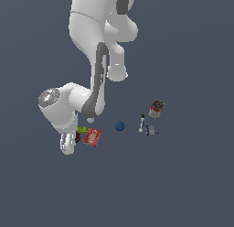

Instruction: Pick up a designated object from a clutter of objects.

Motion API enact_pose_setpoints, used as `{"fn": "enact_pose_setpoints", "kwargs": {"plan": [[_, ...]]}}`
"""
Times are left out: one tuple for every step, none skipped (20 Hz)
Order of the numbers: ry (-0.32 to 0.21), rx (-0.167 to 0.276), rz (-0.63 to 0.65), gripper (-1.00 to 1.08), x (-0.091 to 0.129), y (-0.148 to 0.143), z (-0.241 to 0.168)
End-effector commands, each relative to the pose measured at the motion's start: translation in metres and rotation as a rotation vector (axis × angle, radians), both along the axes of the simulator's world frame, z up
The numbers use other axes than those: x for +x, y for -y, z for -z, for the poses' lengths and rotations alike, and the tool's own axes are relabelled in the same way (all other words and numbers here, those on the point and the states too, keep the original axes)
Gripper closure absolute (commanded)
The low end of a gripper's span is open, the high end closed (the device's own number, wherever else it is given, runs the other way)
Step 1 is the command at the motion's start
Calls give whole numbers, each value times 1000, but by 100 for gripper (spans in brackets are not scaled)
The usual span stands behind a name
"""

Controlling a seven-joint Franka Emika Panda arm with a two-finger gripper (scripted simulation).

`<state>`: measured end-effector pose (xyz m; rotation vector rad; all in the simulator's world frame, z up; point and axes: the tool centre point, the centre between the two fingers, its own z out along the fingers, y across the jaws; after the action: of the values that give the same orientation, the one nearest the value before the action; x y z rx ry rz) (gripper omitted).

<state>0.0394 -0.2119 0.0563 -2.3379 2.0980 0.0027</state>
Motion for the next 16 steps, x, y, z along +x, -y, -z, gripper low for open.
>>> {"fn": "enact_pose_setpoints", "kwargs": {"plan": [[2,0,-1,108,-3,-16,-12],[2,0,-1,108,-5,-23,-18],[2,1,-1,108,-7,-30,-23],[2,1,-1,108,-9,-38,-29],[2,1,-1,108,-12,-47,-36],[2,1,-1,108,-14,-55,-42],[2,1,-1,108,-16,-64,-49],[2,1,-1,108,-19,-73,-56],[2,2,-1,108,-21,-83,-63],[2,2,-1,108,-23,-92,-70],[2,2,-1,108,-26,-101,-78],[2,2,-1,108,-28,-111,-85],[2,1,-1,108,-31,-120,-93],[2,1,-1,108,-33,-130,-100],[2,1,-1,108,-35,-140,-108],[2,0,-1,108,-38,-149,-115]]}}
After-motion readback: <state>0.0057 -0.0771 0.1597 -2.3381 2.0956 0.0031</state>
